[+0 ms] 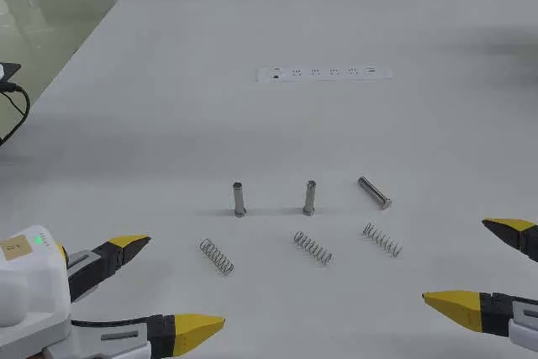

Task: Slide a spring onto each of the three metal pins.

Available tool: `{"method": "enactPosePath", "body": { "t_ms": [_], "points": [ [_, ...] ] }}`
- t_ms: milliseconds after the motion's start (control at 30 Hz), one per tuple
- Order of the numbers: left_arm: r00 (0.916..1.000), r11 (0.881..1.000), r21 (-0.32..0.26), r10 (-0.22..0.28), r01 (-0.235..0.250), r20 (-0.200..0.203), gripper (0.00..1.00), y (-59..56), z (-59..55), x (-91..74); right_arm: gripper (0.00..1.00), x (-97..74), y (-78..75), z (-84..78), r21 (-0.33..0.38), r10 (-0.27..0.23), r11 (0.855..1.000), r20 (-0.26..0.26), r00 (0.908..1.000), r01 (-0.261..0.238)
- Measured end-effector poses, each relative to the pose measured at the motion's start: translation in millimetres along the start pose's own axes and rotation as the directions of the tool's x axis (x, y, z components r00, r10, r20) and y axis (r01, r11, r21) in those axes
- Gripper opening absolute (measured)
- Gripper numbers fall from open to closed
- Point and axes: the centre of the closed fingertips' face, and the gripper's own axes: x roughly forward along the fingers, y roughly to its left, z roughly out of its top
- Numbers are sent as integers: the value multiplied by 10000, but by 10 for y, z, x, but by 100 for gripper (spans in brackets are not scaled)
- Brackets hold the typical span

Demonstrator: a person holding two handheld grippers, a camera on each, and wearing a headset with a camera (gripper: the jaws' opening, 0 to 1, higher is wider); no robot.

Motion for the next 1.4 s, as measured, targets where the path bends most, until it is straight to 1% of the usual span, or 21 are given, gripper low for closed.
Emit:
{"method": "enactPosePath", "body": {
  "t_ms": [400,700,1033,1400],
  "points": [
    [10000,10000,43,-13,13,-25,88,-7,13,14,82,-11,-10,-16,57,-20,10000,-54,10000,20],
    [10000,10000,29,-52,52,-52,88,-1,16,34,81,3,-24,1,-11,17,10000,-121,9999,-17],
    [10000,10000,7,-45,45,-64,88,24,21,42,81,23,-30,9,-57,45,10000,-177,9998,-46],
    [10000,10000,-29,-39,39,-63,87,18,8,46,81,31,-34,-7,-92,57,9999,-229,9997,-59]
  ]
}}
